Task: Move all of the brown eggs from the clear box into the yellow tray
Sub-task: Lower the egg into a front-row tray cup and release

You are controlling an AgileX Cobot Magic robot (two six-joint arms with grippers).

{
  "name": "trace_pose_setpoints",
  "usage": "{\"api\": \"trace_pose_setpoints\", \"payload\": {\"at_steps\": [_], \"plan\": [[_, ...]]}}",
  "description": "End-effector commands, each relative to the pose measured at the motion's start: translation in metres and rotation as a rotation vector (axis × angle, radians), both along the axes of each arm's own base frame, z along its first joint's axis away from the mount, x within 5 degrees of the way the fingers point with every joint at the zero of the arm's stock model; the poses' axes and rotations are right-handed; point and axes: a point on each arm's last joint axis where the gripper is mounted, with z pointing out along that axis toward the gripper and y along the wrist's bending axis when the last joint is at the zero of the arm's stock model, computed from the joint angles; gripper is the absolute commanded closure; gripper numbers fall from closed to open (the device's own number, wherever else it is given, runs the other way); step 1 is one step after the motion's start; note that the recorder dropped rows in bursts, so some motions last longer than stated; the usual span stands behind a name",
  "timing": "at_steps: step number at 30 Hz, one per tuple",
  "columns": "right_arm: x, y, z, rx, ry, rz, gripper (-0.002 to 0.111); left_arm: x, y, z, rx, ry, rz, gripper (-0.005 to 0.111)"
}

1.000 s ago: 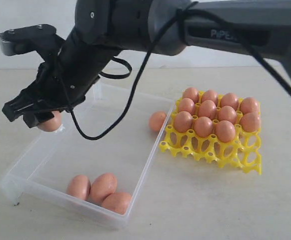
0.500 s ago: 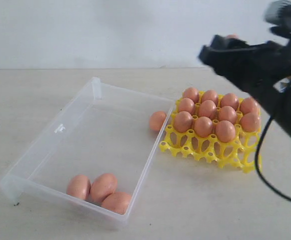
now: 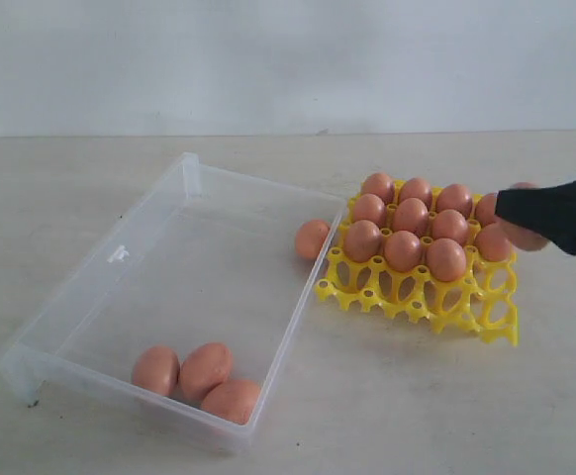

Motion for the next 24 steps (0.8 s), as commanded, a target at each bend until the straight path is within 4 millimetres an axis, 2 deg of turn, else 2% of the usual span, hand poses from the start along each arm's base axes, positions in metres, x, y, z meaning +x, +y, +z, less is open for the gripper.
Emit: {"api": "trace_pose_setpoints", "payload": {"at_steps": [1, 3, 6, 11, 18, 24], "plan": [[0.01, -0.01, -0.038, -0.014, 0.167, -0.086, 0.109, 0.0, 0.0, 0.001, -0.009, -0.006, -0.002, 0.111], [0.012, -0.009, -0.049, -0.026, 0.149, -0.03, 0.109, 0.0, 0.0, 0.001, -0.009, -0.006, -0.002, 0.111], [0.02, -0.011, -0.061, -0.053, 0.093, -0.058, 0.109, 0.0, 0.0, 0.001, -0.009, -0.006, -0.002, 0.111], [0.028, -0.003, -0.074, -0.142, 0.003, -0.031, 0.109, 0.0, 0.0, 0.001, -0.009, -0.006, -0.002, 0.111], [0.035, 0.003, -0.086, -0.185, -0.049, -0.063, 0.109, 0.0, 0.0, 0.001, -0.009, -0.006, -0.002, 0.111], [0.04, -0.003, -0.093, -0.213, -0.076, -0.123, 0.109, 0.0, 0.0, 0.001, -0.009, -0.006, -0.002, 0.111]]}}
